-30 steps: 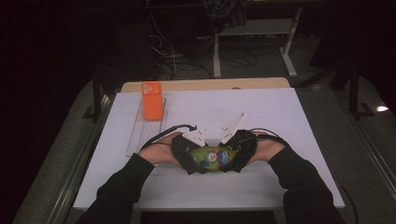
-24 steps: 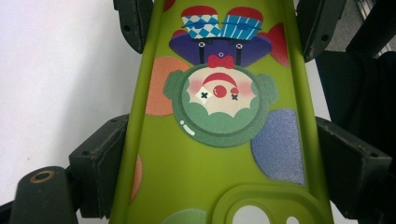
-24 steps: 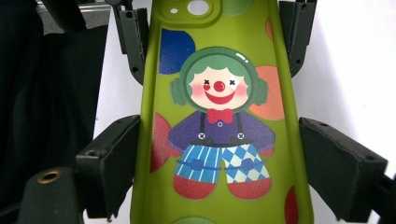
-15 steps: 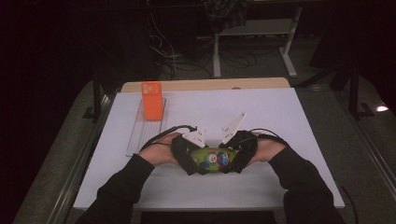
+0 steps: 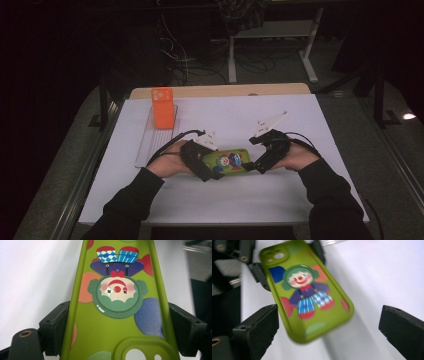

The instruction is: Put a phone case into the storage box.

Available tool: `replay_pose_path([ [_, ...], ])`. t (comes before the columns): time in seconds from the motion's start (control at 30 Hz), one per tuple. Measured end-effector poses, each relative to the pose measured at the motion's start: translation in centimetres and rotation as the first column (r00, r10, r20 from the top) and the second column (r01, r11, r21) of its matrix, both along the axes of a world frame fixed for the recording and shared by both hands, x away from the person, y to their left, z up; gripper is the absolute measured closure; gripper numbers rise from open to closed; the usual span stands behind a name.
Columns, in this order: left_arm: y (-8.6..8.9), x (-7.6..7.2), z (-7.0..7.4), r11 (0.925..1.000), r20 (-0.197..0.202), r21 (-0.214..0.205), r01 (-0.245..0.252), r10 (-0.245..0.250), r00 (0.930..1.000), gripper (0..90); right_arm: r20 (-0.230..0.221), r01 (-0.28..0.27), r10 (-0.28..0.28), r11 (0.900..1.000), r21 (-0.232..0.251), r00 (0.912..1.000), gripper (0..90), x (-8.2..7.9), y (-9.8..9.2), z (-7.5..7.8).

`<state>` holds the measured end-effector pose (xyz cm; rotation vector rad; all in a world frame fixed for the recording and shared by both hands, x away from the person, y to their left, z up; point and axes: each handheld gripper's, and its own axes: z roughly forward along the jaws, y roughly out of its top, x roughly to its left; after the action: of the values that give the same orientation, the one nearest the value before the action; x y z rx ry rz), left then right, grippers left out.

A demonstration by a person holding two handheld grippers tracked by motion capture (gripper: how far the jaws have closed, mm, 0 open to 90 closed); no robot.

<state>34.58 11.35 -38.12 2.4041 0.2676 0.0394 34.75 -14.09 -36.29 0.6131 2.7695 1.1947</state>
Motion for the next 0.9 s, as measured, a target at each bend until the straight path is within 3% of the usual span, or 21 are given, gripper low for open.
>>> replay_pose_path([
  [0.1,0.0,0.1,-0.2,0.9982,-0.006,0.007,-0.059,0.059,0.9982,15.2,-0.035,0.083,-0.082,0.9963,0.021,0.996,1.9,0.0,-0.6,-0.4],
  [0.23,0.0,0.2,-0.4,0.9919,0.002,0.026,-0.124,0.124,0.9922,15.2,-0.028,0.161,-0.16,0.9868,0.02,0.9867,1.4,-0.1,-0.9,-1.1],
  [0.3,0.0,0.2,-0.4,0.9868,0.009,0.014,-0.161,0.161,0.9869,15.2,-0.015,0.189,-0.188,0.9817,0.025,0.982,1.4,-0.3,-1.1,-1.4],
  [0.33,-0.1,0.2,-0.5,0.9803,0.004,0.0,-0.198,0.198,0.9803,15.2,-0.013,0.197,-0.196,0.9801,0.027,0.9804,0.9,-0.4,-1.1,-1.6],
  [0.37,0.0,0.3,-0.5,0.9791,0.017,0.012,-0.203,0.203,0.979,15.2,-0.019,0.216,-0.216,0.976,0.023,0.9762,0.0,-0.5,-1.1,-1.8],
  [0.4,-0.1,0.3,-0.5,0.971,0.014,-0.002,-0.239,0.239,0.9709,15.2,-0.019,0.229,-0.229,0.9731,0.023,0.9733,0.0,-0.6,-1.0,-1.9],
  [0.47,-0.1,0.4,-0.4,0.9659,0.022,0.008,-0.259,0.259,0.9657,15.2,-0.013,0.269,-0.269,0.9627,0.031,0.9632,0.0,-0.8,-0.9,-2.3],
  [0.5,-0.2,0.3,-0.5,0.9571,0.018,0.008,-0.29,0.289,0.957,15.2,-0.008,0.277,-0.277,0.9602,0.037,0.9609,0.0,-0.9,-0.9,-2.5],
  [0.53,-0.2,0.4,-0.5,0.9531,0.022,0.003,-0.303,0.303,0.9529,15.2,-0.002,0.302,-0.303,0.9523,0.041,0.9531,0.0,-1.0,-0.8,-2.7],
  [0.63,0.0,0.6,-0.5,0.9512,0.039,0.033,-0.307,0.306,0.9514,15.2,0.018,0.346,-0.347,0.9365,0.058,0.9376,0.0,-1.4,-0.4,-3.4],
  [0.67,0.0,0.6,-0.5,0.9468,0.037,0.026,-0.321,0.32,0.9467,15.2,0.009,0.37,-0.371,0.9268,0.065,0.9285,0.0,-1.7,-0.3,-3.6],
  [0.8,0.2,0.8,-0.4,0.9322,0.03,0.005,-0.362,0.362,0.9318,15.3,0.01,0.416,-0.419,0.904,0.101,0.9081,0.0,-2.5,0.5,-4.5],
  [0.9,0.2,0.8,-0.4,0.9298,0.027,0.007,-0.368,0.368,0.9296,15.2,0.002,0.426,-0.429,0.8981,0.11,0.9035,0.0,-2.6,0.8,-5.2],
])
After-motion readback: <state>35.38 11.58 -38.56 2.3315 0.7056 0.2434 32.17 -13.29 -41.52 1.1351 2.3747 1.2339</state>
